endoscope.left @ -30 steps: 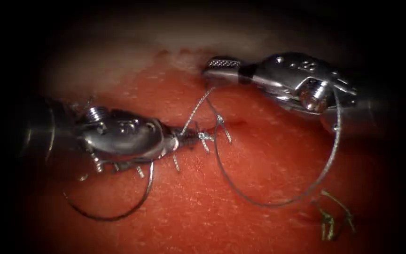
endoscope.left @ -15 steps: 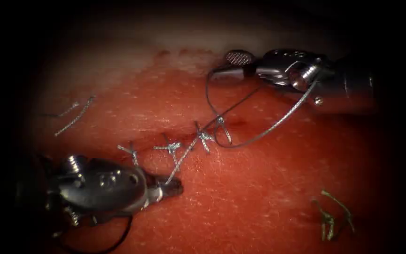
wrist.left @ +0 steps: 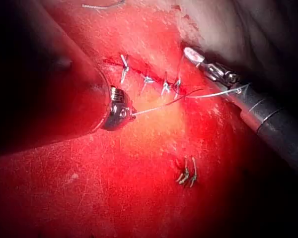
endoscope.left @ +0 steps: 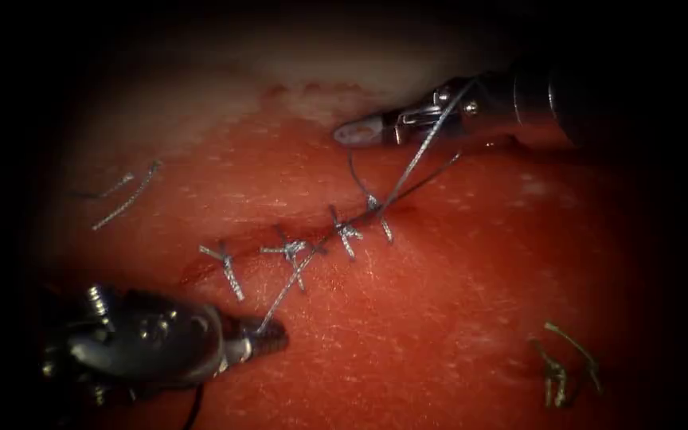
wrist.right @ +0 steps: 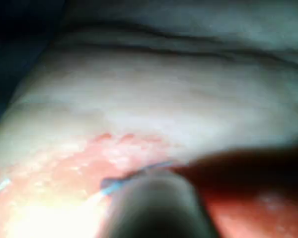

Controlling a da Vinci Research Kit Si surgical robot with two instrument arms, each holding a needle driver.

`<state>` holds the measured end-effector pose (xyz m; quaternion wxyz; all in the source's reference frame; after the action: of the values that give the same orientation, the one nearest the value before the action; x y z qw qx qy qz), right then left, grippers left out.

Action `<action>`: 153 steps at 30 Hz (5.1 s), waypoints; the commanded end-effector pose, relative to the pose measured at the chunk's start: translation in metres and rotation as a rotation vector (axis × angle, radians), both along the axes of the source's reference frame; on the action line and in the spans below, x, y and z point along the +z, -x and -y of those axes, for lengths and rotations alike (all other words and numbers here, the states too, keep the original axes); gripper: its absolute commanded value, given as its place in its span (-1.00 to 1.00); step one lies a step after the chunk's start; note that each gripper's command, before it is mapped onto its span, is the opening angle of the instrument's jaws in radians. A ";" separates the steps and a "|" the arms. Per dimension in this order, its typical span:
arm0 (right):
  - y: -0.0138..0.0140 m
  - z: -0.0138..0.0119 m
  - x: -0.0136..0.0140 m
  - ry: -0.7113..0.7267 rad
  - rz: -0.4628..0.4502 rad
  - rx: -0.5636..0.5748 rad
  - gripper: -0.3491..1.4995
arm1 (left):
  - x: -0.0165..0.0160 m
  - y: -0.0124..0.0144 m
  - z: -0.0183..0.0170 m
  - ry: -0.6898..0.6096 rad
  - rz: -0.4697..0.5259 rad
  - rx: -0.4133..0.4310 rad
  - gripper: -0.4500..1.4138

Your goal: Wound Closure

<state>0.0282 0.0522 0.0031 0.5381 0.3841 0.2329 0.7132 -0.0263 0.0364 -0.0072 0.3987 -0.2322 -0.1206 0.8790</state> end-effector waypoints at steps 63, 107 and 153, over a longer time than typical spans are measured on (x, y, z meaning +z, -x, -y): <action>0.0050 0.0126 -0.0146 0.285 -0.063 0.064 -1.00 | 0.0124 -0.0048 -0.0168 -0.380 0.051 -0.454 -0.33; 0.0040 0.0124 -0.0142 0.373 -0.060 0.019 -1.00 | 0.0090 0.0053 -0.0146 0.366 0.026 0.960 -0.08; 0.0068 0.0147 -0.0148 0.390 -0.073 -0.007 -1.00 | 0.0164 0.0034 -0.0187 0.202 -0.208 0.169 -0.89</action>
<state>0.0207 0.0379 -0.0123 0.5968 0.2963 0.3868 0.6375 -0.0282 0.0559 0.0072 0.3430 -0.1709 -0.0032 0.9237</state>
